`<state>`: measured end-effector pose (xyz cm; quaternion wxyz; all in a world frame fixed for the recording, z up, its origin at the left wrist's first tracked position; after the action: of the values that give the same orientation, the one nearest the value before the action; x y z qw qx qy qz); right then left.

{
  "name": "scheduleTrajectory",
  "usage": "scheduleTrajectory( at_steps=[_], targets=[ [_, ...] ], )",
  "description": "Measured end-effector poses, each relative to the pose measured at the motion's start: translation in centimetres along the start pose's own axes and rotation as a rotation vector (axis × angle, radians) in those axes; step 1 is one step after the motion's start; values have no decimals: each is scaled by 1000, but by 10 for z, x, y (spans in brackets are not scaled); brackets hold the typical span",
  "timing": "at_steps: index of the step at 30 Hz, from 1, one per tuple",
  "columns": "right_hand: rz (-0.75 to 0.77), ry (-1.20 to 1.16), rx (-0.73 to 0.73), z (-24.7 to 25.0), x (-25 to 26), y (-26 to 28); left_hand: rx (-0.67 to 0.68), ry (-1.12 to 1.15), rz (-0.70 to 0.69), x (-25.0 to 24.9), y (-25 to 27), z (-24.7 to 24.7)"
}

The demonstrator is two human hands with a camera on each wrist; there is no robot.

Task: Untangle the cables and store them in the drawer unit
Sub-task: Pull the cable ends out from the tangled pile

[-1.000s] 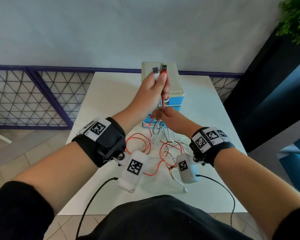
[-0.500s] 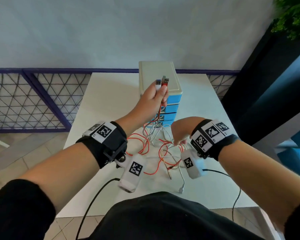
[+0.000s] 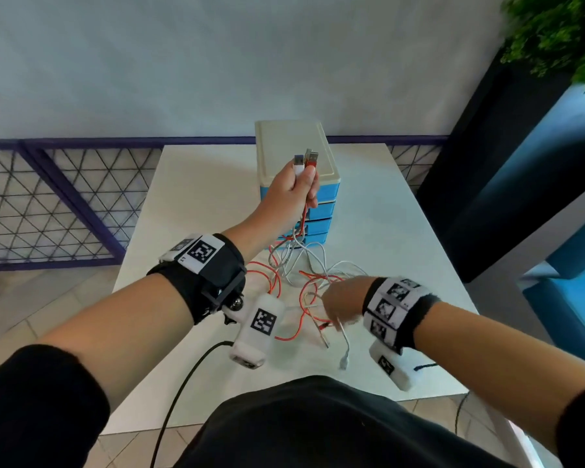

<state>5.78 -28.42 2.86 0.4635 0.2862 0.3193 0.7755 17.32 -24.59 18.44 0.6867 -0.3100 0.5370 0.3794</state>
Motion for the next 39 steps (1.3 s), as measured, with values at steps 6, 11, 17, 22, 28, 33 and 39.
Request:
scheduleTrajectory(
  at_steps=[6,11,17,22,28,33,39],
  targets=[
    [61,-561,-162,43,-37,30,-6,95,87,18,1,14],
    [11,-777,-561,91,-62,48,71,109,252,35,9,6],
    [-229,-1007,-778,96,-95,43,314,61,427,48,25,-20],
    [-237,-831,-792,99,-107,48,255,-148,346,38,14,-15],
    [23,-132,-1126,142,-49,64,134,-91,289,36,7,0],
    [-39,-152,-1066,139,-61,57,-109,-71,181,30,6,27],
    [33,-772,-1274,139,-82,74,-69,378,230,33,6,40]
  ],
)
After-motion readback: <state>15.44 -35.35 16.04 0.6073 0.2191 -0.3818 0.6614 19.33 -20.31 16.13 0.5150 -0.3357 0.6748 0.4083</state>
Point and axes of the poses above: each hand's wrist, its own y-axis away from the middle knuckle, its own z-axis out of the back of the hand, x = y × z, the point moved 9 cm from there along -y, towards the middle knuckle, and after that the axes turned 11 degrees about z, right-handed, at the moved point
